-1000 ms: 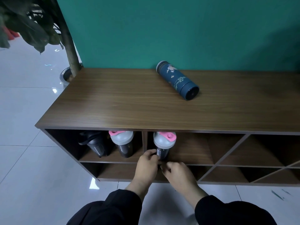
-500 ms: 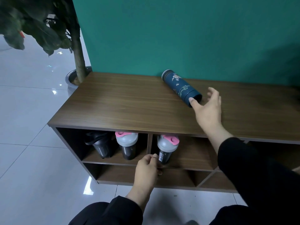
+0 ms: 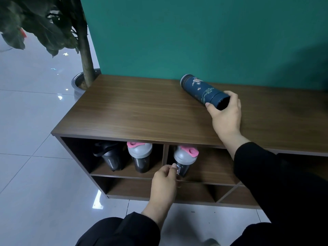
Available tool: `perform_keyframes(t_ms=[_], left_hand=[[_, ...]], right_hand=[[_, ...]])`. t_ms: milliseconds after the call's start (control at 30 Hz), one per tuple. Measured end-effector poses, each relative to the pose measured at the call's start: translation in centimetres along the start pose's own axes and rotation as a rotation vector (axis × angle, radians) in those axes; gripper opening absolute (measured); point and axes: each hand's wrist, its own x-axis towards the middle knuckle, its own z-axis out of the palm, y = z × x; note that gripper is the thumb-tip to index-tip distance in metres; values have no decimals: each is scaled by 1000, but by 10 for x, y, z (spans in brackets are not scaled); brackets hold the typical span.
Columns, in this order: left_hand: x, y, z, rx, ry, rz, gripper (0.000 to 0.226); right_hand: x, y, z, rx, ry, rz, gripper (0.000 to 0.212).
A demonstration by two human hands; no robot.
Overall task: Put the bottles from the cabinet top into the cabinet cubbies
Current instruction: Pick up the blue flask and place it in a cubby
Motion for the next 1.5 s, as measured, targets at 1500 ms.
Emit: perform_keyframes(t_ms=[1500], left_hand=[[-44,-16,17,195,-130,-285,25]], right_hand=[[-110,158,-51,95,-360,481,69]])
